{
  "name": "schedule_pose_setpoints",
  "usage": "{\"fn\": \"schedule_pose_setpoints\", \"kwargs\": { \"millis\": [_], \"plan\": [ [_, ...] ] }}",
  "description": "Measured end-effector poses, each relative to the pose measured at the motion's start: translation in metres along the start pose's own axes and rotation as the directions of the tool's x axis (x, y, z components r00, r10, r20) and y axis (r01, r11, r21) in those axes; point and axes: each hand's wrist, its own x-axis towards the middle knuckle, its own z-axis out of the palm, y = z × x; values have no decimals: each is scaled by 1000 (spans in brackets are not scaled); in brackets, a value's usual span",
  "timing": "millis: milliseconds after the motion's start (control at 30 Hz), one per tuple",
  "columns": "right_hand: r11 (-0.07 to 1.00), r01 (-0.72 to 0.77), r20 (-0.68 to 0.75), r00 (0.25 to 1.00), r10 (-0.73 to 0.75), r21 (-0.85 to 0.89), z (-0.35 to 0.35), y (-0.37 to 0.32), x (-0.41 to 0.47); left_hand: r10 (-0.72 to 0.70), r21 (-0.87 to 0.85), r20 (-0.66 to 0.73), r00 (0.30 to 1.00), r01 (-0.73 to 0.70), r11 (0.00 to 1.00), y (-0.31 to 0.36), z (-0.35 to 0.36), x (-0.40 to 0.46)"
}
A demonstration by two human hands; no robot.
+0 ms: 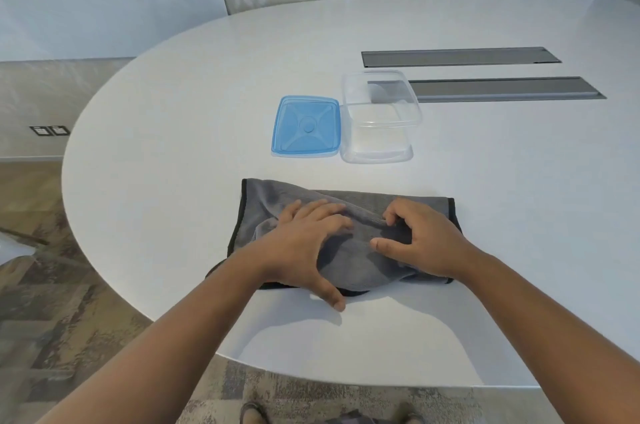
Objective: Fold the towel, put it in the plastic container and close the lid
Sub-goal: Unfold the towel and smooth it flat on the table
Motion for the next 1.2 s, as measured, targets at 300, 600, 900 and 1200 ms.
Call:
{"fn": "schedule_pose_setpoints", "kwargs": {
  "millis": [300, 600, 900, 1200],
  "plan": [
    [992, -44, 124, 992, 29, 116, -11, -4, -3, 36, -104, -119, 992, -49, 993, 17, 3, 6],
    [997, -73, 218, 974, 66, 26, -17, -16, -9, -178, -279, -301, 937, 92, 956, 17, -5, 20],
    [992, -115, 111, 988, 110, 45, -23, -10, 0, -248, -277, -168, 954, 196, 941, -1, -12, 20],
    [996, -87, 120, 989, 89, -24, -25, -11, 13, -274, -9, -65, 960, 274, 962, -3, -15, 16]
  ]
}}
